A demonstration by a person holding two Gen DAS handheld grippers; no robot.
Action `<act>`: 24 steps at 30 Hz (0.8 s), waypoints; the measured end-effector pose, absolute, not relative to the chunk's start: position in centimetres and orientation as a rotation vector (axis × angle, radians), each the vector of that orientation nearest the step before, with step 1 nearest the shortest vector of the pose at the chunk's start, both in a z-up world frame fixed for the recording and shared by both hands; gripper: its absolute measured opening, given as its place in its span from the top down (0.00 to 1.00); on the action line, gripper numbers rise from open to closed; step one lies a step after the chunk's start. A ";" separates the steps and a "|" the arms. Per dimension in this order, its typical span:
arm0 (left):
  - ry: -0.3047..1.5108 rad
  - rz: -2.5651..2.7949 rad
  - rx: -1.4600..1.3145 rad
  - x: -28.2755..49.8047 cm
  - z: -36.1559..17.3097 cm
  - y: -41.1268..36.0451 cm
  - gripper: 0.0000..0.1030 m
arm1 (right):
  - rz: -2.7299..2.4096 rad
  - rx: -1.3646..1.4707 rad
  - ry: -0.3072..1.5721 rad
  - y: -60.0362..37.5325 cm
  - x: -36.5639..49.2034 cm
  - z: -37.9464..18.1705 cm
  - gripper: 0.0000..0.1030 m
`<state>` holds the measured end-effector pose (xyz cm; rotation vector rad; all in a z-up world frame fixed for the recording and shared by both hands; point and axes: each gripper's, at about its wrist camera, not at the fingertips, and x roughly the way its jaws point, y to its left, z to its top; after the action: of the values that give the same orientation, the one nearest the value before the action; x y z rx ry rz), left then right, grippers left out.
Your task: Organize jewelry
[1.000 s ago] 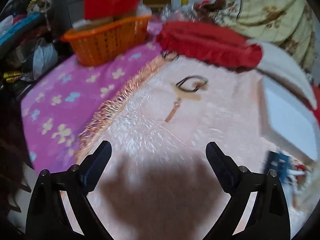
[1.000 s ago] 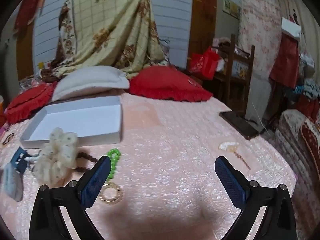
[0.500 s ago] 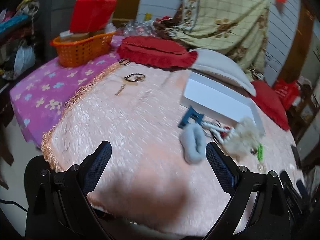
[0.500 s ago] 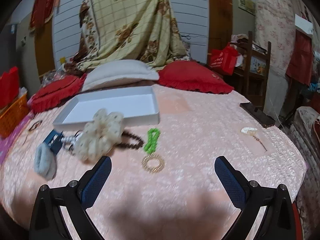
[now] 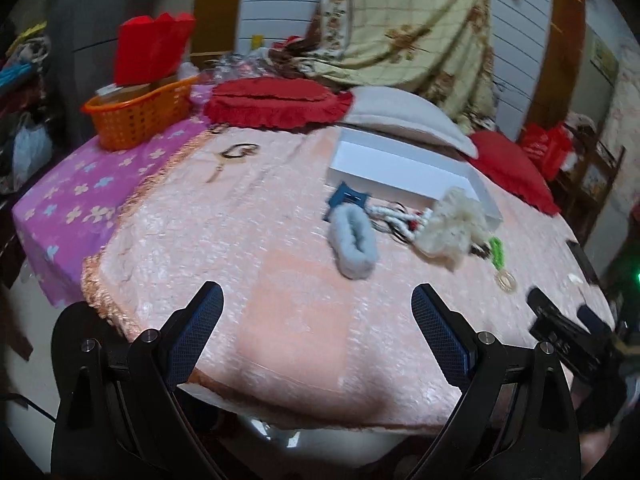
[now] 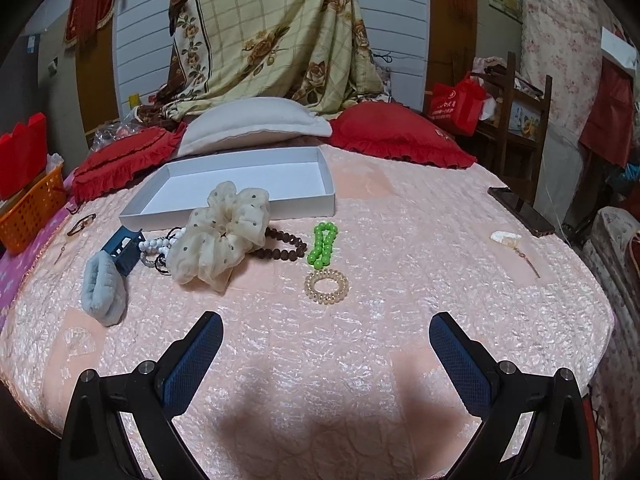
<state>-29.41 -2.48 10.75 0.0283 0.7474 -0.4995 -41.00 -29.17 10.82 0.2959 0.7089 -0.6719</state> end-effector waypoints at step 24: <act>0.765 -0.604 0.156 -30.6 9.9 -6.4 0.07 | -0.647 0.384 0.757 -30.7 -40.8 8.5 0.00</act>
<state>-30.65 -6.35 9.94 0.1557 0.7645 -0.6035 -40.85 -30.70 8.53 0.3842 0.7568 -0.6471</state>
